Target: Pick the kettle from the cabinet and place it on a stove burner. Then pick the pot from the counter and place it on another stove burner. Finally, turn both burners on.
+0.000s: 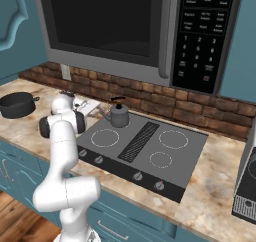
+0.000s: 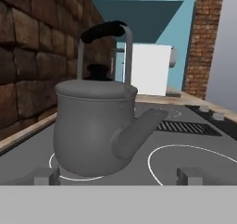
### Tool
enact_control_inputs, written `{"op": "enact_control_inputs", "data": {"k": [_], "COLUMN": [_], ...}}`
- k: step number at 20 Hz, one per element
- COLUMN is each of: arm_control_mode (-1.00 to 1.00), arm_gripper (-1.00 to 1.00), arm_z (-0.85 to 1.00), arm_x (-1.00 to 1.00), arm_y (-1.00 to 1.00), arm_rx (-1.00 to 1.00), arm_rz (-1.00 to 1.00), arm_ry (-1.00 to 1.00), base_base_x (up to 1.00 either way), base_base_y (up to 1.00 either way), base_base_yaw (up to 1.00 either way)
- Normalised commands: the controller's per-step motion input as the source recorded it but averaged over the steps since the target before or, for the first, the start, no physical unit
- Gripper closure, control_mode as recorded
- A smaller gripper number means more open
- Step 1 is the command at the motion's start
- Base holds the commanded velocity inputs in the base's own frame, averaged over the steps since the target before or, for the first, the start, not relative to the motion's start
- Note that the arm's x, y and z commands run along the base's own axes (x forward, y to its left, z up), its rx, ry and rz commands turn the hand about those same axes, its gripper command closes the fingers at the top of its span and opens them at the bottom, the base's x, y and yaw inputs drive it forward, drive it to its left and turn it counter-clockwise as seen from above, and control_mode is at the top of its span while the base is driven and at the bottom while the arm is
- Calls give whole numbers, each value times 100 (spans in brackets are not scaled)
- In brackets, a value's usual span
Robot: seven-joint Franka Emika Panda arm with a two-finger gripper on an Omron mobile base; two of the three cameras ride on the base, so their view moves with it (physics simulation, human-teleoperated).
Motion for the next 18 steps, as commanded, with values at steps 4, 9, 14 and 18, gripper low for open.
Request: {"op": "enact_control_inputs", "data": {"k": [4, 9, 14, 18], "arm_control_mode": [-100, -100, -100, -100], "arm_gripper": [-100, -100, -100, -100], "arm_z": [21, 20, 13, 14], "arm_x": [-37, -40, -41, -47], "arm_y": [1, 0, 0, 0], "arm_rx": [0, 0, 0, 0], "arm_rz": [0, 0, 0, 0], "arm_ry": [-6, -9, -10, -13], "base_base_x": [0, 0, 0, 0], "base_base_y": [0, 0, 0, 0], "base_base_yaw": [0, 0, 0, 0]}}
